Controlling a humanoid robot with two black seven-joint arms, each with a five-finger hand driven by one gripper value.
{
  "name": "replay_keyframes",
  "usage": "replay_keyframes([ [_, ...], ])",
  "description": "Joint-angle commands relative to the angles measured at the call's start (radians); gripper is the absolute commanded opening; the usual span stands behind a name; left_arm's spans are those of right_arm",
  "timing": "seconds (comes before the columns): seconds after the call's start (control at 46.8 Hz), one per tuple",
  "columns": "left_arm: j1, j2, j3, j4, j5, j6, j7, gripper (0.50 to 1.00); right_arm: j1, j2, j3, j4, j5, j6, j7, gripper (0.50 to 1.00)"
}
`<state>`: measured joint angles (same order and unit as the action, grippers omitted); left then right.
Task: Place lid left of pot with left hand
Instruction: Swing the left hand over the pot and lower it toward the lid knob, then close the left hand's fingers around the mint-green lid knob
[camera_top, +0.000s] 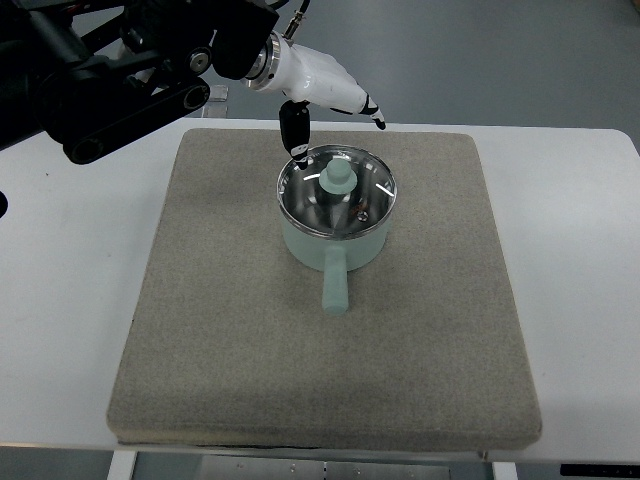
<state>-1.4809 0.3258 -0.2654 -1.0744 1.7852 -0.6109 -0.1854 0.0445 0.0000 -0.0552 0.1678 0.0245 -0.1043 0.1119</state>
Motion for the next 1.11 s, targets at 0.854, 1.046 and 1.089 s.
replay_keyframes([
  [0.854, 0.039, -0.030, 0.000, 0.010, -0.001, 0.000, 0.000, 0.943, 0.000, 0.000, 0.000, -0.001, 0.000, 0.000, 0.000, 0.921],
  [1.046, 0.059, -0.034, 0.000, 0.010, -0.001, 0.000, 0.000, 0.868, 0.000, 0.000, 0.000, -0.001, 0.000, 0.000, 0.000, 0.921],
  [1.089, 0.059, -0.034, 0.000, 0.010, -0.001, 0.000, 0.000, 0.868, 0.000, 0.000, 0.000, -0.001, 0.000, 0.000, 0.000, 0.921],
])
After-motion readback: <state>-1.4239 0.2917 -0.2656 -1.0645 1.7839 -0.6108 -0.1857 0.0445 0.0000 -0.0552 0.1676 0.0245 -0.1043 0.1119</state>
